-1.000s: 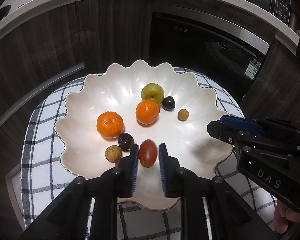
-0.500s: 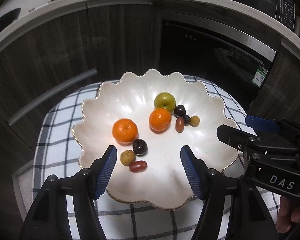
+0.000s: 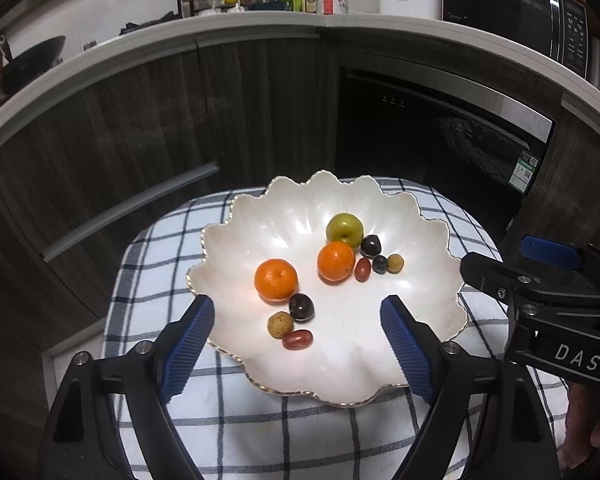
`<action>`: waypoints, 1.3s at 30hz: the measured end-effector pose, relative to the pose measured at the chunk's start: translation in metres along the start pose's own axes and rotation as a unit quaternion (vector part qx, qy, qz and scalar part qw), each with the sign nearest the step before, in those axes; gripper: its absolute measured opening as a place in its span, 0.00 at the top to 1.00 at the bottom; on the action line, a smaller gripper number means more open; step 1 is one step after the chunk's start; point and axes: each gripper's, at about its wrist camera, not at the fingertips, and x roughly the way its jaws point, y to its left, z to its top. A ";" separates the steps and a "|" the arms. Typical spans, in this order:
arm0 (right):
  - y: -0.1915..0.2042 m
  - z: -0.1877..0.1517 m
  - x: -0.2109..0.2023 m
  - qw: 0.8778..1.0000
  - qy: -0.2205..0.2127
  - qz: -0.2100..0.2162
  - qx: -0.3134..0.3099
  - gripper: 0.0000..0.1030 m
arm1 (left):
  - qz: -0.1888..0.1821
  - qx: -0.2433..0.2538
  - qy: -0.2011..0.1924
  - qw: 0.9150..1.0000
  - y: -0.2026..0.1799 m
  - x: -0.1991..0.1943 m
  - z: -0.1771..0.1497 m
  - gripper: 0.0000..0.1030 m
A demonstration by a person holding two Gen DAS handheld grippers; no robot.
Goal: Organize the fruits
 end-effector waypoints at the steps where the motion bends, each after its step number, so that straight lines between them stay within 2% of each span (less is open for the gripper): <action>1: 0.000 0.000 -0.003 1.000 -0.002 -0.002 0.000 0.22 | 0.002 0.000 -0.002 1.000 0.001 -0.002 0.000 0.12; 6: 0.001 0.000 -0.018 1.000 -0.014 -0.009 0.002 0.19 | 0.015 0.000 -0.016 1.000 0.004 -0.020 0.000 0.06; 18: 0.006 -0.011 -0.047 0.999 -0.037 -0.014 0.001 0.18 | 0.030 -0.006 -0.042 0.999 0.014 -0.055 -0.006 0.04; 29: 0.009 -0.031 -0.073 0.999 -0.050 -0.018 0.012 0.18 | 0.025 -0.020 -0.041 0.999 0.018 -0.080 -0.026 0.04; 39: 0.009 -0.056 -0.089 0.998 -0.063 -0.028 0.017 0.18 | 0.035 -0.024 -0.045 0.998 0.020 -0.095 -0.051 0.04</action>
